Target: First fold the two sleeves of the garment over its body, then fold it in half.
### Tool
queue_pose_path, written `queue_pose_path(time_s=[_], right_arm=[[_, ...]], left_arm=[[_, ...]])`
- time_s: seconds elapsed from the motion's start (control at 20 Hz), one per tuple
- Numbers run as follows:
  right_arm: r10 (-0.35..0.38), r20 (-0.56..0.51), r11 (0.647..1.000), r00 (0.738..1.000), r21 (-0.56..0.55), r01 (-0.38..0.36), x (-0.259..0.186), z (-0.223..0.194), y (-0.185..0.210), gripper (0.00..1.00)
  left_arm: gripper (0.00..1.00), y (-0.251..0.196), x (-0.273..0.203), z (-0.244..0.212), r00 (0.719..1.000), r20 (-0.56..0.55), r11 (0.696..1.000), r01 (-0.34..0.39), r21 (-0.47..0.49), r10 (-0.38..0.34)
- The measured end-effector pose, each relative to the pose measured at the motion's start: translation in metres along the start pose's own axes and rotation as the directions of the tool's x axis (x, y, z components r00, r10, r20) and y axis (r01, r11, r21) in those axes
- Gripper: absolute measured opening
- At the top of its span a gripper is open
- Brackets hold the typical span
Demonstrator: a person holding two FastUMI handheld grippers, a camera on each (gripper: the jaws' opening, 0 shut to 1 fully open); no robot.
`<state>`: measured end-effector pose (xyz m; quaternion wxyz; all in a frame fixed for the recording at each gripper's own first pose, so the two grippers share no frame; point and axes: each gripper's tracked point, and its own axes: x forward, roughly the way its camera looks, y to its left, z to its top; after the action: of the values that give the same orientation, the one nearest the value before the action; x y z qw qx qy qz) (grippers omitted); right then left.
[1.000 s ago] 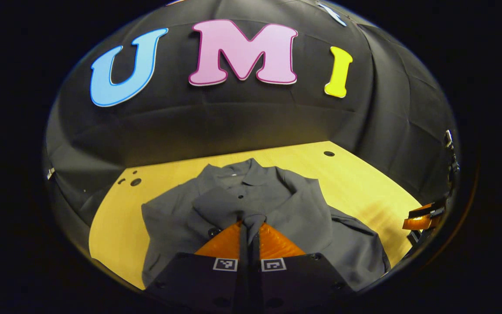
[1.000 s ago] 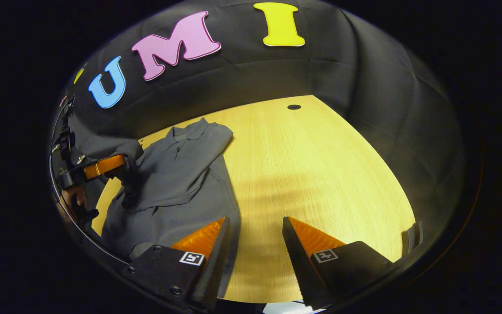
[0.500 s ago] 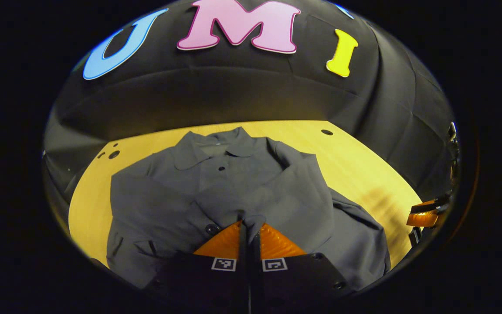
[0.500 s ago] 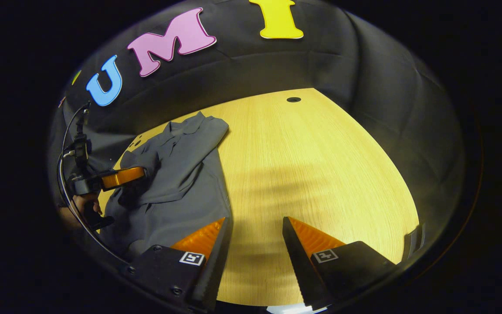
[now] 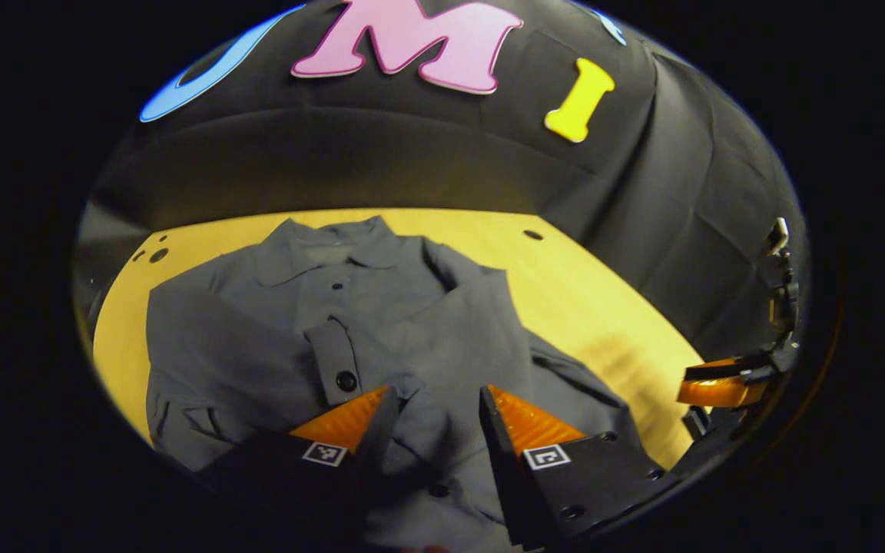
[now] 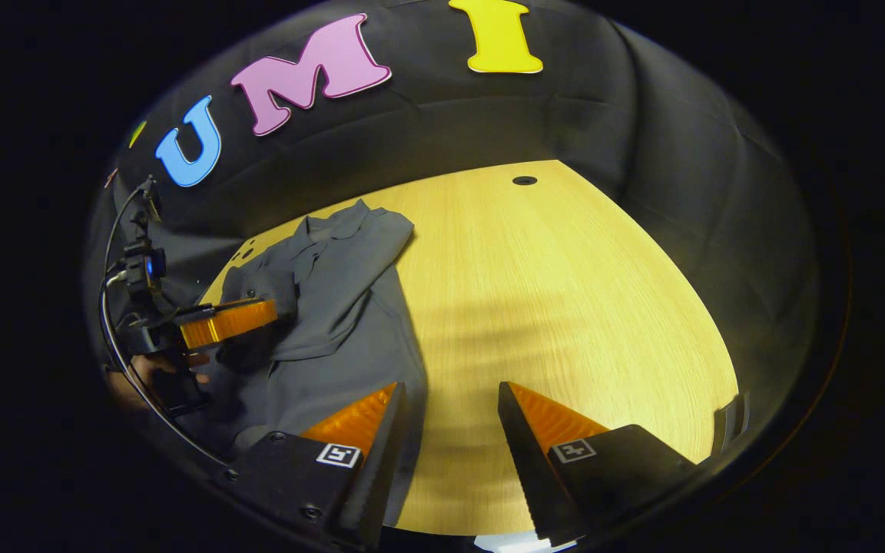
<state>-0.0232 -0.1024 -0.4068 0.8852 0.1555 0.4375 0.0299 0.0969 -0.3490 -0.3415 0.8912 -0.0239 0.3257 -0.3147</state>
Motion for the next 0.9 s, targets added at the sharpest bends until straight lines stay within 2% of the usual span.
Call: queue_pose_path(time_s=[0.05,0.15,0.2,0.25,0.3,0.4,0.7,0.8,0.85,0.9], right_arm=[[0.002,0.000,1.000,1.000,-0.002,-0.002,-0.004,-0.001,0.005,0.75],[0.009,0.000,1.000,1.000,0.000,-0.009,-0.011,-0.005,0.018,0.77],[0.012,0.000,1.000,1.000,0.002,-0.012,-0.014,-0.007,0.024,0.79],[0.013,-0.001,1.000,1.000,0.003,-0.013,-0.018,-0.009,0.031,0.67],[0.016,-0.003,1.000,1.000,0.005,-0.016,-0.021,-0.012,0.036,0.93],[0.020,-0.008,1.000,1.000,0.005,-0.020,-0.031,-0.011,0.049,1.00],[0.026,-0.049,0.999,0.998,-0.032,-0.027,-0.041,-0.044,0.077,0.99],[0.013,-0.076,0.999,0.997,-0.043,-0.016,-0.041,-0.060,0.079,0.99],[0.003,-0.088,0.999,0.996,-0.043,-0.007,-0.040,-0.067,0.080,0.99],[-0.005,-0.101,0.999,0.995,-0.042,0.001,-0.038,-0.072,0.080,0.99]], left_arm=[[0.72,-0.003,-0.012,0.006,1.000,0.026,1.000,0.012,0.017,-0.012],[0.99,-0.001,-0.045,0.015,0.998,0.068,0.999,0.013,0.049,-0.016],[0.98,0.003,-0.061,0.016,0.996,0.083,0.998,0.007,0.061,-0.012],[0.96,0.010,-0.080,0.016,0.995,0.097,0.997,-0.006,0.073,-0.001],[0.96,0.018,-0.096,0.016,0.994,0.107,0.997,-0.022,0.080,0.013],[0.96,0.038,-0.134,0.010,0.992,0.117,0.994,-0.063,0.086,0.052],[0.96,0.116,-0.220,-0.050,0.978,0.042,0.979,-0.204,0.026,0.203],[0.96,0.140,-0.237,-0.083,0.967,-0.008,0.967,-0.254,0.013,0.254],[0.92,0.153,-0.242,-0.100,0.959,-0.035,0.959,-0.282,0.009,0.282],[0.96,0.164,-0.246,-0.118,0.950,-0.068,0.953,-0.304,0.003,0.303]])
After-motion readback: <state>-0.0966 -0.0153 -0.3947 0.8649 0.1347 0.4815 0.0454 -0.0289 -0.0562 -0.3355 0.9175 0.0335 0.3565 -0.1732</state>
